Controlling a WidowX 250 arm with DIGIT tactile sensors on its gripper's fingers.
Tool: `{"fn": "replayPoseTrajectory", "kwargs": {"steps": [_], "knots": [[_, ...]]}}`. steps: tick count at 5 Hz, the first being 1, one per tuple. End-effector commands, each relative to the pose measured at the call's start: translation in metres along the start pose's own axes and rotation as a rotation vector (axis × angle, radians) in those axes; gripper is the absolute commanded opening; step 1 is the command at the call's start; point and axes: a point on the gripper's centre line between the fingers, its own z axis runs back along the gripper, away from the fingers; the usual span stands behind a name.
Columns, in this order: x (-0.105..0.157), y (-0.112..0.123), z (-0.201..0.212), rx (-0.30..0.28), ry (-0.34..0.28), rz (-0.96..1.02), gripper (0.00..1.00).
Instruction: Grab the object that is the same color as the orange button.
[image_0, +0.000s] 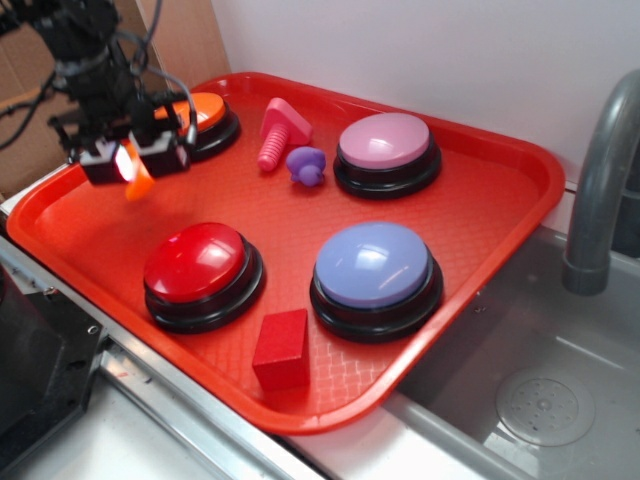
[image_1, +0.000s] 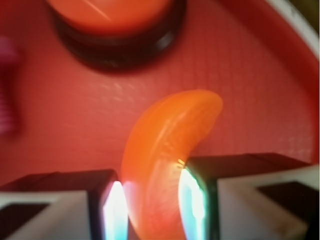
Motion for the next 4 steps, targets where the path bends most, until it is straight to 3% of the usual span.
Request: {"fn": "replayPoseTrajectory", "kwargs": {"steps": [1, 2, 3, 4], "knots": [[0.008, -0.036, 0.066, -0.055, 0.049, -0.346, 0.00], [0.000, -0.064, 0.084, -0.123, 0.066, -0.465, 0.00], [-0.010, -0.082, 0.091, -0.119, 0.038, -0.526, 0.00], [-0.012, -0.083, 0.084, -0.072, 0.080, -0.506, 0.00]]}}
